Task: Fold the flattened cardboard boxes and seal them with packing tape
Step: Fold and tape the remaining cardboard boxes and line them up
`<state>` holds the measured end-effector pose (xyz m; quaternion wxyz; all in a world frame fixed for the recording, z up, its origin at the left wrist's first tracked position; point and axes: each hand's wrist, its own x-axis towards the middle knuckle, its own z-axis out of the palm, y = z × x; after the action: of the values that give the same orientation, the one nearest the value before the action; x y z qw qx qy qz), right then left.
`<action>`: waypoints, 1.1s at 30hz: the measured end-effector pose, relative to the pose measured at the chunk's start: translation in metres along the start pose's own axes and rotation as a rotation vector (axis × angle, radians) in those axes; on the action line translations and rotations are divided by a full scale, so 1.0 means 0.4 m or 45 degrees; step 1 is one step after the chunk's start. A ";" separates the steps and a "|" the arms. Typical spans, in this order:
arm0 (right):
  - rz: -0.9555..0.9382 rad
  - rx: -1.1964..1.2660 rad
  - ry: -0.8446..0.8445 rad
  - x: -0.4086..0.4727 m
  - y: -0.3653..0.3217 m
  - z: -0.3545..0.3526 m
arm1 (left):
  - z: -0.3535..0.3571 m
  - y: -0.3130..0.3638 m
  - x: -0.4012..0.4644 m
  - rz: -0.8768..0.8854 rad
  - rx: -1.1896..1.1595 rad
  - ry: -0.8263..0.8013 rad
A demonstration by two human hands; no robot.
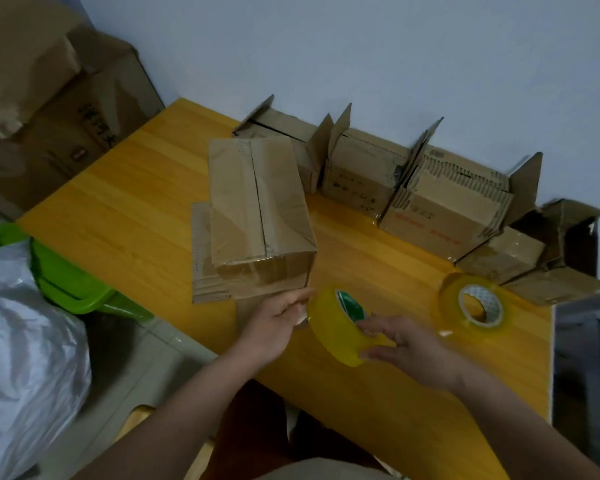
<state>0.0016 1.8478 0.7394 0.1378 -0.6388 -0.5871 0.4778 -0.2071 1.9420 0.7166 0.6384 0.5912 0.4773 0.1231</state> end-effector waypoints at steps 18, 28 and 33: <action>-0.008 -0.148 -0.019 0.064 -0.059 0.008 | -0.004 0.004 -0.001 0.038 0.031 0.590; -0.360 0.200 0.848 0.078 -0.084 0.013 | -0.034 0.080 0.001 0.067 -0.477 0.705; -0.354 0.652 0.952 0.126 -0.110 0.043 | -0.002 0.095 -0.023 0.030 -0.576 0.663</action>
<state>-0.0462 1.8975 0.7405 0.5555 -0.6279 -0.4403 0.3215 -0.1969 1.9463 0.7541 0.6086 0.3890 0.5778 0.3800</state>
